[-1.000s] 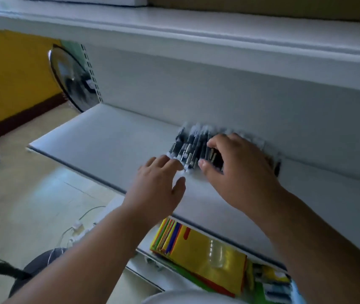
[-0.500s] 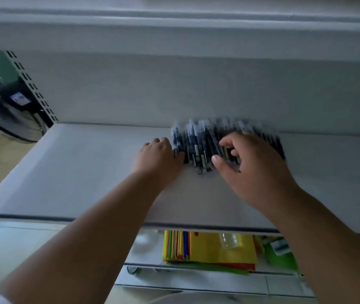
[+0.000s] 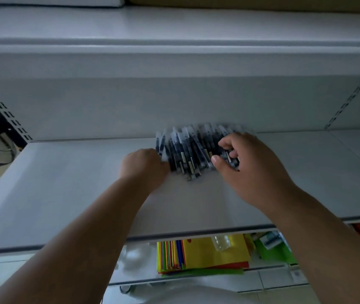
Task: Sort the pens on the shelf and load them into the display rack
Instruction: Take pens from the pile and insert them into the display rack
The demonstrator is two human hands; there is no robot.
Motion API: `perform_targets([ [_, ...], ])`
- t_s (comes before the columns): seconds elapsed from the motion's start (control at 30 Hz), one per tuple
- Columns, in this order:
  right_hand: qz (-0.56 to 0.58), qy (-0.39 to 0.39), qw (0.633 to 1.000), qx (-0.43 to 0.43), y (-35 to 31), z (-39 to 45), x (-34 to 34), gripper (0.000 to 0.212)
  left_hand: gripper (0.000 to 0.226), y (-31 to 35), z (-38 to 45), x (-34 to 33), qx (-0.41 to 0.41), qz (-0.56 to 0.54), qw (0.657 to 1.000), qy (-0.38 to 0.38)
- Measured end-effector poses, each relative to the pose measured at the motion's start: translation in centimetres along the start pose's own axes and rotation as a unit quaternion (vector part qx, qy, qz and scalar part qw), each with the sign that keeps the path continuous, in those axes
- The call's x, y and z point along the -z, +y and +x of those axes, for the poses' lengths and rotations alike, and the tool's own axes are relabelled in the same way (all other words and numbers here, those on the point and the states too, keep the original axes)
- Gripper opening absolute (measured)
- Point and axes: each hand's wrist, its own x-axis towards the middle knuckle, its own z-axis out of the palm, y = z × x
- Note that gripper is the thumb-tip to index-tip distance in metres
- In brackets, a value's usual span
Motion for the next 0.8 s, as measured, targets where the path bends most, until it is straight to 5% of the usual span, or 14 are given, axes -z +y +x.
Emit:
perform_targets([
  [0.23, 0.012, -0.003, 0.998, -0.054, 1.1, 0.8, -0.9, 0.027, 0.025, -0.6, -3.9, -0.3, 0.005, -0.272, 0.959, 0.078],
  [0.47, -0.008, -0.100, 0.989, -0.110, 0.8, 2.4, -4.3, 0.022, 0.021, -0.2, -7.9, -1.1, -0.021, -0.621, 0.782, 0.041],
  [0.8, -0.049, -0.131, 0.980, -0.144, 1.0, 3.3, -4.8, 0.023, 0.025, -0.8, -9.5, -0.2, 0.020, -0.638, 0.768, 0.038],
])
